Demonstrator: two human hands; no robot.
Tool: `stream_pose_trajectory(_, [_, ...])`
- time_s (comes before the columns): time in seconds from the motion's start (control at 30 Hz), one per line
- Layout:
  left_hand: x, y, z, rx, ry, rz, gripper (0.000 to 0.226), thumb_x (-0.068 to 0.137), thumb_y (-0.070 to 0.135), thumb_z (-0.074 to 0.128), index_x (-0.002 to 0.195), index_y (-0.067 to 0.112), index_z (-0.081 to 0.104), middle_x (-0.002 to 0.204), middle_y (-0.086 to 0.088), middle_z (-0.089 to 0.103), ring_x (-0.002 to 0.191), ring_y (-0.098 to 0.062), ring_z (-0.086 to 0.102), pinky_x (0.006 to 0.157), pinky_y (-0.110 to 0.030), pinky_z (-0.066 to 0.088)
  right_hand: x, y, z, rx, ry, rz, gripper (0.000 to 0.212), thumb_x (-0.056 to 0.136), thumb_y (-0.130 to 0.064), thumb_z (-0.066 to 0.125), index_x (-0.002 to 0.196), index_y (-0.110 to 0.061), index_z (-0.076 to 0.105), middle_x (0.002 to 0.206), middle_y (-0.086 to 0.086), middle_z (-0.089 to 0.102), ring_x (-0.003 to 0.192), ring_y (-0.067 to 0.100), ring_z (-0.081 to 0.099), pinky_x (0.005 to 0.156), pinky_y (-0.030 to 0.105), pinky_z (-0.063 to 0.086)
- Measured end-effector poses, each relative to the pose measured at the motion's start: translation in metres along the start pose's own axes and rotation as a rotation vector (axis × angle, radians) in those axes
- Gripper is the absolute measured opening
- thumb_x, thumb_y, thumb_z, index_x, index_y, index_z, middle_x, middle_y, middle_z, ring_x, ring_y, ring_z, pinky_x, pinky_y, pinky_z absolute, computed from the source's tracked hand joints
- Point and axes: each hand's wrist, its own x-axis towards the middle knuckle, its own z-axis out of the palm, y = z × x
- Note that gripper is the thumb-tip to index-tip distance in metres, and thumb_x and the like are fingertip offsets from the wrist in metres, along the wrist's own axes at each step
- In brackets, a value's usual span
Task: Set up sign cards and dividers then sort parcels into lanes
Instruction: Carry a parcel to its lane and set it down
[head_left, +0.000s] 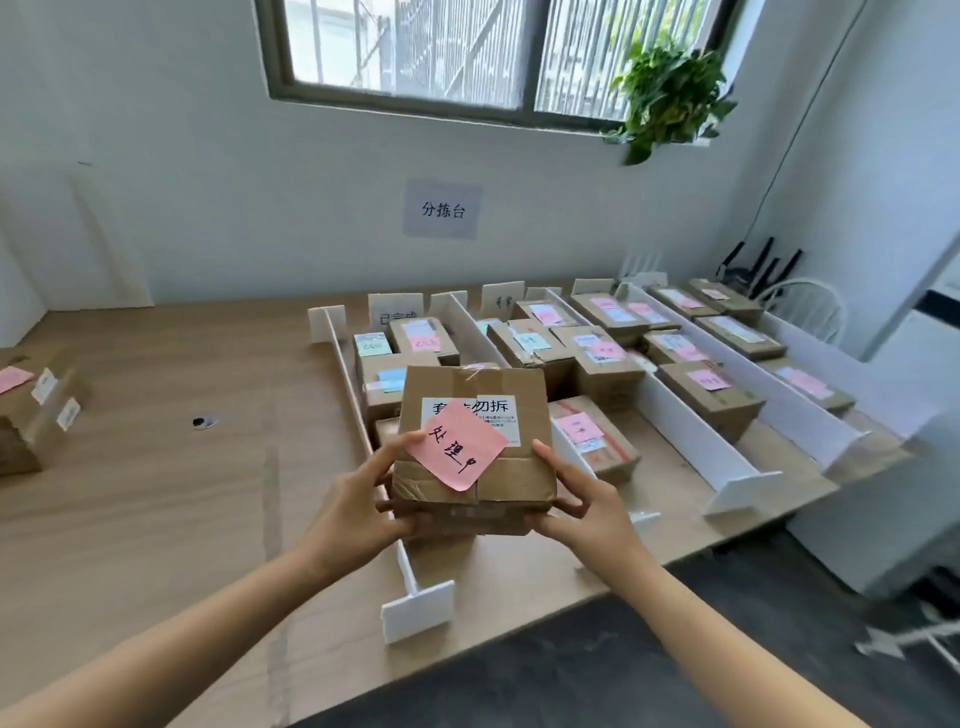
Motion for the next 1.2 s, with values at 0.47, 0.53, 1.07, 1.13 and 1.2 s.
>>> stream_pose_trajectory(0.47, [0.050, 0.066, 0.205, 0.051, -0.084, 0.106, 0.085, 0.065, 0.026, 0.081, 0.118, 0.071, 0.033, 0.123, 0.030, 0.045, 0.121, -0.010, 0.043, 0.092, -0.038, 0.051, -0.037, 0.069, -0.203, 0.046, 0.067, 0.070, 0.068, 0.079, 0.006, 0.070, 0.135, -0.030, 0.052, 0.121, -0.013, 0.059, 0.101, -0.017, 0.057, 0.073, 0.003, 0.045])
stream_pose_trajectory(0.53, [0.056, 0.072, 0.225, 0.057, -0.087, 0.128, 0.088, 0.067, 0.021, 0.081, 0.114, 0.075, 0.030, 0.117, 0.036, 0.040, 0.117, -0.007, 0.041, 0.093, -0.025, 0.045, -0.040, 0.078, -0.222, 0.033, 0.086, 0.077, 0.070, 0.079, 0.003, 0.071, 0.134, -0.036, 0.053, 0.126, -0.011, 0.059, 0.110, -0.006, 0.058, 0.084, 0.009, 0.048])
stream_pose_trajectory(1.07, [0.168, 0.101, 0.350, 0.003, -0.156, 0.123, 0.088, 0.066, 0.012, 0.085, 0.117, 0.067, 0.041, 0.116, 0.023, 0.054, 0.111, -0.013, 0.057, 0.087, -0.032, 0.056, 0.001, 0.143, -0.351, 0.063, 0.227, 0.119, 0.075, 0.076, -0.001, 0.077, 0.128, -0.050, 0.052, 0.132, -0.019, 0.055, 0.117, 0.003, 0.056, 0.096, 0.016, 0.047])
stream_pose_trajectory(1.13, [0.190, 0.100, 0.364, -0.011, -0.152, 0.132, 0.089, 0.064, 0.008, 0.086, 0.117, 0.065, 0.044, 0.113, 0.020, 0.059, 0.107, -0.011, 0.061, 0.084, -0.030, 0.057, 0.015, 0.150, -0.368, 0.059, 0.240, 0.113, 0.075, 0.076, -0.002, 0.077, 0.128, -0.050, 0.052, 0.134, -0.017, 0.056, 0.121, 0.005, 0.055, 0.100, 0.022, 0.047])
stream_pose_trajectory(1.2, [0.209, 0.101, 0.377, -0.007, -0.151, 0.139, 0.088, 0.063, 0.008, 0.086, 0.117, 0.063, 0.045, 0.111, 0.017, 0.063, 0.104, -0.007, 0.062, 0.081, -0.026, 0.057, 0.027, 0.157, -0.384, 0.047, 0.242, 0.116, 0.075, 0.075, -0.005, 0.078, 0.129, -0.051, 0.052, 0.135, -0.014, 0.056, 0.122, 0.009, 0.055, 0.102, 0.032, 0.047])
